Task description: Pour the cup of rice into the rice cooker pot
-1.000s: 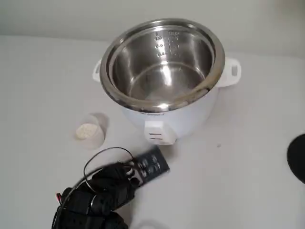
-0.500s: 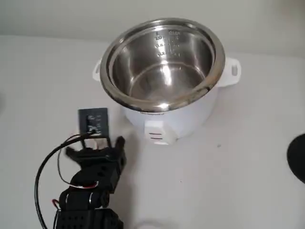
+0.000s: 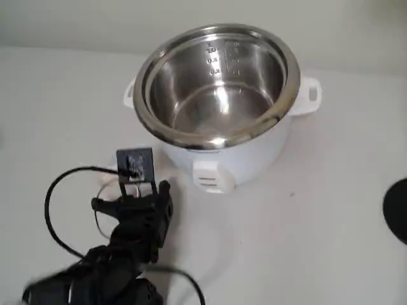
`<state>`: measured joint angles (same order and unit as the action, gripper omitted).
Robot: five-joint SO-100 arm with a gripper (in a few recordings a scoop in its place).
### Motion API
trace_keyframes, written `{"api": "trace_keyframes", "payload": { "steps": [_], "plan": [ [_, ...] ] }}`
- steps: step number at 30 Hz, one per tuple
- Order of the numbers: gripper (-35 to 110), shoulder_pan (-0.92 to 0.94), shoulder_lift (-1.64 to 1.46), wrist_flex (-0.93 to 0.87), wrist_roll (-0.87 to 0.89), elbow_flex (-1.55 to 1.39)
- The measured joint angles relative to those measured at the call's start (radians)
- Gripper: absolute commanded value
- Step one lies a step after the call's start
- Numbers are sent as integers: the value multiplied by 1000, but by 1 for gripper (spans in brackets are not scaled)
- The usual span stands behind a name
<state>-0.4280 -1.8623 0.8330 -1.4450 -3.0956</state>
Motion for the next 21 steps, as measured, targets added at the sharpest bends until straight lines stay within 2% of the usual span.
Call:
{"api": "trace_keyframes", "payload": {
  "steps": [7,9,14,21],
  "plan": [
    [70,-32,690,713,2,178],
    [70,-46,827,838,2,219],
    [69,-81,953,946,20,301],
    [68,-104,1017,962,28,466]
  ]
}}
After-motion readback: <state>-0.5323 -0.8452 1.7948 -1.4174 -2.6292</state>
